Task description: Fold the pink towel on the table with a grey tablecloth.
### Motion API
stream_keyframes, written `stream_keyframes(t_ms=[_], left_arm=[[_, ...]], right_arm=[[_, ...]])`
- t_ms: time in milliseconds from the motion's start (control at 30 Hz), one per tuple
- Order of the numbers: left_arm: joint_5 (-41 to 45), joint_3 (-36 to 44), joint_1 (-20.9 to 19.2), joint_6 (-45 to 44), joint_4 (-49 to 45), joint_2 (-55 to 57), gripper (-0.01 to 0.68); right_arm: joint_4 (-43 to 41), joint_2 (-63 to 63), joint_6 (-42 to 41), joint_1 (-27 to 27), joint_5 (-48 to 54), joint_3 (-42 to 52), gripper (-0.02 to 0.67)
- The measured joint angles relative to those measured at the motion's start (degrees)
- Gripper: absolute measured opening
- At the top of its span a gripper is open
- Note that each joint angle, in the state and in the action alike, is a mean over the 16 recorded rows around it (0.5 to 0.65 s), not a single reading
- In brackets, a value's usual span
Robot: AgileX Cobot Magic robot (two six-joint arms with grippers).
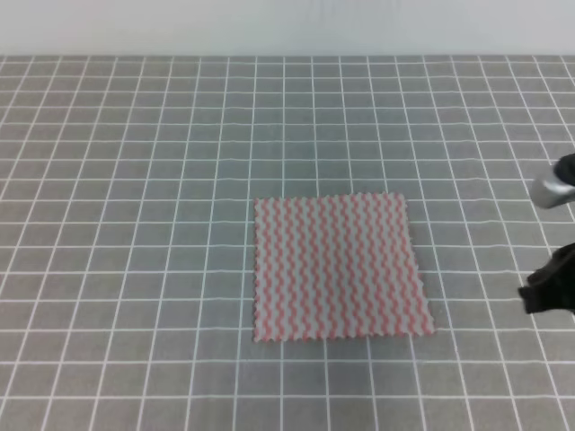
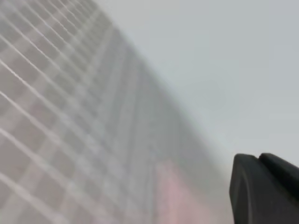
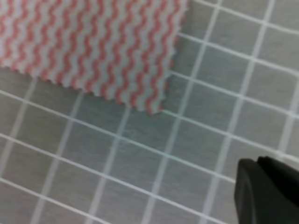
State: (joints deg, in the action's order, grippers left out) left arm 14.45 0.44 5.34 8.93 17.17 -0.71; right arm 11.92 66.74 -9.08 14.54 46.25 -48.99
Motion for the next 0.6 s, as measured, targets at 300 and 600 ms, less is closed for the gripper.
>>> stream_keyframes(t_ms=[300,600], left_arm=[[-7.6,-0.1,0.2,9.3,19.4,0.3,0.0],[0.9,-7.7,1.5,-0.3,21.2,9.7,0.0]], right_arm=[[6.8,9.9,-1.1,2.0,-3.0,-0.2,-0.003],[12.7,16.6,-7.0,2.0,-5.5,-0.2,0.013]])
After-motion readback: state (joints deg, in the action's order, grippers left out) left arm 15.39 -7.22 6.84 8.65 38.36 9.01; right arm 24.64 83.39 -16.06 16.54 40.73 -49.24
